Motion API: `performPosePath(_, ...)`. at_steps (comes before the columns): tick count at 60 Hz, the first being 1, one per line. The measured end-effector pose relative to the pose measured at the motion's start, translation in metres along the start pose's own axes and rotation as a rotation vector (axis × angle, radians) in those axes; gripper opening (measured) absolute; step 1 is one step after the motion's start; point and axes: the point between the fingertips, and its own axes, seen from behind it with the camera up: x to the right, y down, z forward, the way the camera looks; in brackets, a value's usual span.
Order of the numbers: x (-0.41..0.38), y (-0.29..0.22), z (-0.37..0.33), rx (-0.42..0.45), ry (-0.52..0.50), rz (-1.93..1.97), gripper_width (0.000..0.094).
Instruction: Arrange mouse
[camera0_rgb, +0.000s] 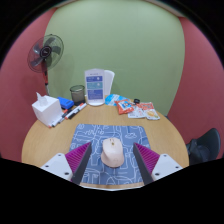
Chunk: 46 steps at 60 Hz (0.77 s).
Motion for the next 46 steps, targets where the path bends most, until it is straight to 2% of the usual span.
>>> performPosePath(12,-0.01,-0.013,-0.106,0.024,0.003,-0.006,0.084)
performPosePath(27,-0.017,0.012,-0.216,0.055,0.019,-0.021,0.084)
performPosePath(46,-0.028,0.043,-0.286,0.072,0.013,-0.021,0.084)
